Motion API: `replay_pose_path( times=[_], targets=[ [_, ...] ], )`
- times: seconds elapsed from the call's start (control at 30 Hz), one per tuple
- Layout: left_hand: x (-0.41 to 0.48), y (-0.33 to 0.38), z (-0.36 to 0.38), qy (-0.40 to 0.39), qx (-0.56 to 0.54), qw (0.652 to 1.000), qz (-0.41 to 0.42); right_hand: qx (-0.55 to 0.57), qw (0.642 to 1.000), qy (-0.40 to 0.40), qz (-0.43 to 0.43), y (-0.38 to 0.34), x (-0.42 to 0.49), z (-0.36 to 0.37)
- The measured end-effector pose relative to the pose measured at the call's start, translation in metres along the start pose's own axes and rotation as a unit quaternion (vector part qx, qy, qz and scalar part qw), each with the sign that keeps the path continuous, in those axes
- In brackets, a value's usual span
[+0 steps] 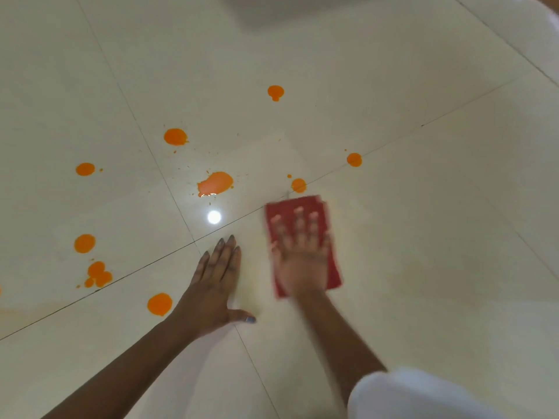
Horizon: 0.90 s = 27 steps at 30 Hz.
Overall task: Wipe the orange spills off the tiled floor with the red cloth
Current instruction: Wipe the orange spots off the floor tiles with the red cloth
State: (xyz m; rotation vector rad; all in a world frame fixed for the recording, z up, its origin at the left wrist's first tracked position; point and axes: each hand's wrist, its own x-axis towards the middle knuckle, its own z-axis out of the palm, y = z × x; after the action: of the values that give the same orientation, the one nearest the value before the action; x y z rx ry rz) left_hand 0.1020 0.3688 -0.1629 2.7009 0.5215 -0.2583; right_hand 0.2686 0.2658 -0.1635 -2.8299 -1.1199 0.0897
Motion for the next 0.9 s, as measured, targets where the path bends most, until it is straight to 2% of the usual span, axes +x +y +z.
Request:
replay_pose_path(
  times=[0.07, 0.1, 0.2, 0.33, 0.4, 0.47, 0.53, 0.67, 0.73, 0.83, 0.9],
  targets=[
    [-0.005, -0.003, -0.007, -0.006, -0.001, 1.000, -0.006, 0.008, 0.995, -0.019, -0.101, -0.032, -0.051, 0.000],
    [-0.007, -0.004, -0.008, -0.013, 0.005, 1.000, 0.005, 0.015, 0.993, -0.022, -0.116, -0.029, -0.074, -0.002],
    [-0.012, -0.007, -0.007, -0.016, 0.006, 1.000, 0.009, 0.024, 0.996, -0.010, -0.087, 0.012, -0.071, -0.004],
    [-0.010, -0.002, -0.010, -0.021, 0.034, 0.999, -0.012, -0.003, 0.999, -0.036, 0.010, 0.023, 0.016, -0.007],
    [-0.014, 0.000, -0.015, -0.023, 0.037, 0.999, -0.014, 0.007, 0.999, -0.034, -0.019, -0.004, 0.016, -0.009],
    [-0.021, -0.002, -0.015, -0.020, 0.036, 0.999, -0.022, 0.015, 0.994, -0.023, -0.103, -0.021, -0.016, -0.009],
    [-0.036, -0.012, -0.014, -0.009, 0.035, 0.998, -0.044, 0.032, 0.990, -0.017, -0.140, -0.019, -0.044, -0.008],
    [-0.063, -0.036, -0.017, 0.036, 0.013, 0.995, -0.096, 0.028, 0.997, 0.015, -0.070, -0.028, -0.006, -0.002],
    [-0.077, -0.045, -0.019, 0.046, -0.009, 0.992, -0.120, 0.014, 0.993, -0.009, -0.116, -0.060, 0.000, 0.004],
    [-0.107, -0.060, -0.021, 0.038, -0.037, 0.989, -0.137, 0.009, 0.966, -0.027, -0.257, -0.105, -0.055, 0.011],
    [-0.128, -0.067, -0.019, 0.031, -0.041, 0.987, -0.150, 0.008, 0.955, -0.036, -0.293, -0.094, -0.102, 0.010]
  ],
)
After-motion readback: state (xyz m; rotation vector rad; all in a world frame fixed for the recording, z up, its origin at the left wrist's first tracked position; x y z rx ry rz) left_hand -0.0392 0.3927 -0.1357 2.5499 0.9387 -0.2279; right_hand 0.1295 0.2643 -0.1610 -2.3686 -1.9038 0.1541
